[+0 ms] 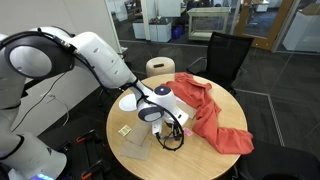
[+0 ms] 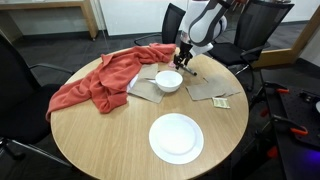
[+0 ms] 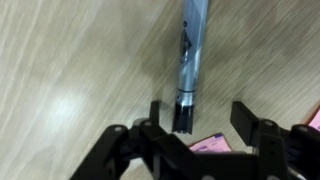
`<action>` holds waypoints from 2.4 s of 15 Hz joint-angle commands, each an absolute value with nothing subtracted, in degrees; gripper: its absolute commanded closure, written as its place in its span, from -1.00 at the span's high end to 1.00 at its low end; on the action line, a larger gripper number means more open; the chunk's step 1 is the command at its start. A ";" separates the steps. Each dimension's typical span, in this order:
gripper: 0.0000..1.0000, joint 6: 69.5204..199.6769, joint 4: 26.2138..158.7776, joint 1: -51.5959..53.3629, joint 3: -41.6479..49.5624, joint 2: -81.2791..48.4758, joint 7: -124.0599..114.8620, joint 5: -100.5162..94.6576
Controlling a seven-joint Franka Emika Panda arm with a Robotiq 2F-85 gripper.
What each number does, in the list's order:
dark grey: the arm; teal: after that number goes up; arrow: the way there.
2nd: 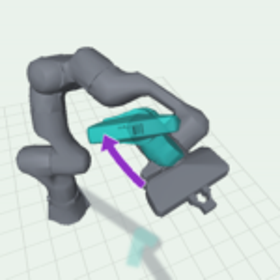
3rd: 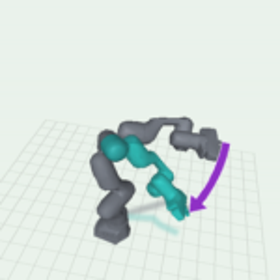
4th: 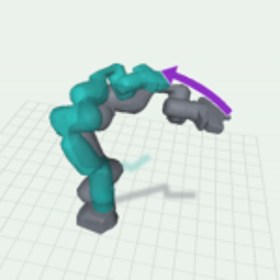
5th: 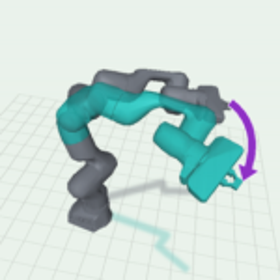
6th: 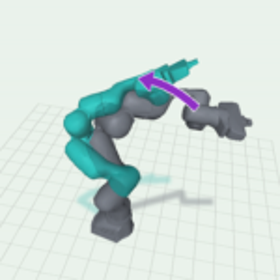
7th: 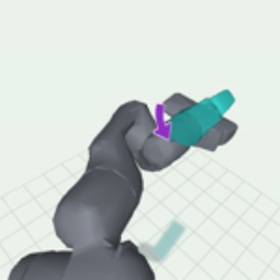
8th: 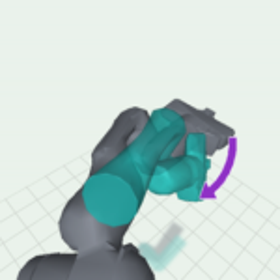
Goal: Put the marker in the bowl
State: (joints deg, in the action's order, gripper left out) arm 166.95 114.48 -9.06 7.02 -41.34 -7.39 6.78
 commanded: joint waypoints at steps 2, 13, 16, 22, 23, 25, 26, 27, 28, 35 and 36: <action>-0.28 165.94 112.01 -8.54 7.51 -42.71 -9.25 7.80; -0.89 163.51 117.44 -6.22 8.33 -34.66 -11.67 7.85; -0.89 162.66 119.72 -3.65 10.17 -30.57 -14.15 7.12; -0.89 163.58 124.49 2.39 12.89 -23.62 -19.43 5.33; -0.89 163.70 124.89 3.52 13.29 -22.99 -20.69 4.98; -0.89 164.27 125.47 6.34 14.48 -22.39 -24.26 3.95; -0.89 164.46 125.64 8.14 15.36 -22.32 -26.78 3.04; -0.89 164.61 125.68 9.73 16.18 -22.32 -29.04 2.20; -0.89 164.95 125.63 11.71 17.35 -22.58 -31.79 1.13; -0.89 164.96 124.74 25.53 27.96 -23.31 -53.69 -10.96; -0.89 164.89 124.71 27.08 29.28 -23.35 -56.73 -13.10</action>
State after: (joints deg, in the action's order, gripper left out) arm 164.57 123.89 22.43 25.06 -24.31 -48.73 -7.94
